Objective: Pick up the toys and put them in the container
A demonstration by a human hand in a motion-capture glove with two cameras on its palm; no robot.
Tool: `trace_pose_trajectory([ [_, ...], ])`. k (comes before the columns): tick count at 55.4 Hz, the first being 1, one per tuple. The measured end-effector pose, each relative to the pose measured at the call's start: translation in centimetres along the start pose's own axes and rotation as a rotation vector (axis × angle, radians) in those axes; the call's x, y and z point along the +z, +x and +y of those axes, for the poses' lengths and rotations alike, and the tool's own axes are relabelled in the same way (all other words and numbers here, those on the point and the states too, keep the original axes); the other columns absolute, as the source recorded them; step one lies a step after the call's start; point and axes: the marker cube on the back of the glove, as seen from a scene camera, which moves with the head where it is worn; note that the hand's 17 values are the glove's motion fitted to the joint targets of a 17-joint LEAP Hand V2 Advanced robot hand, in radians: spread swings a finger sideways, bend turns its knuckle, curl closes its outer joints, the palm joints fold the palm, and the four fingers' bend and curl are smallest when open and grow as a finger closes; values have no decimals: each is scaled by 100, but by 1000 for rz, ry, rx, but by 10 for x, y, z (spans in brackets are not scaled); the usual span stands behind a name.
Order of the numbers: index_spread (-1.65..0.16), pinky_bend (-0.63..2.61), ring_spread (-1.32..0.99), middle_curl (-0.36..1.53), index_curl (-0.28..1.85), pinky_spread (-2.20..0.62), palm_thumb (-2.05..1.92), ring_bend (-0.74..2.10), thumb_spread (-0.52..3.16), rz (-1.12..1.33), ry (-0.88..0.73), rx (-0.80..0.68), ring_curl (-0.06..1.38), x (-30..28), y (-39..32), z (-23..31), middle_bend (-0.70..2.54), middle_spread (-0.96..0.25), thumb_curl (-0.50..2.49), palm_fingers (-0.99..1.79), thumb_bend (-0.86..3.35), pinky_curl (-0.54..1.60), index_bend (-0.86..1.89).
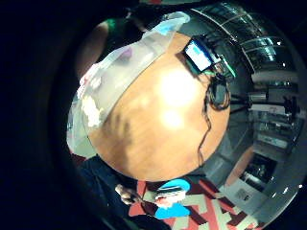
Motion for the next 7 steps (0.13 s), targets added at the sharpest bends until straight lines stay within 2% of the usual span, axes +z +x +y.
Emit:
trace_pose_trajectory([
  [7,-21,69,-3,28,52,2,36,19,141,-44,40,-15,24,-3,20,30,14,0,37,-5,-1,36,21],
])
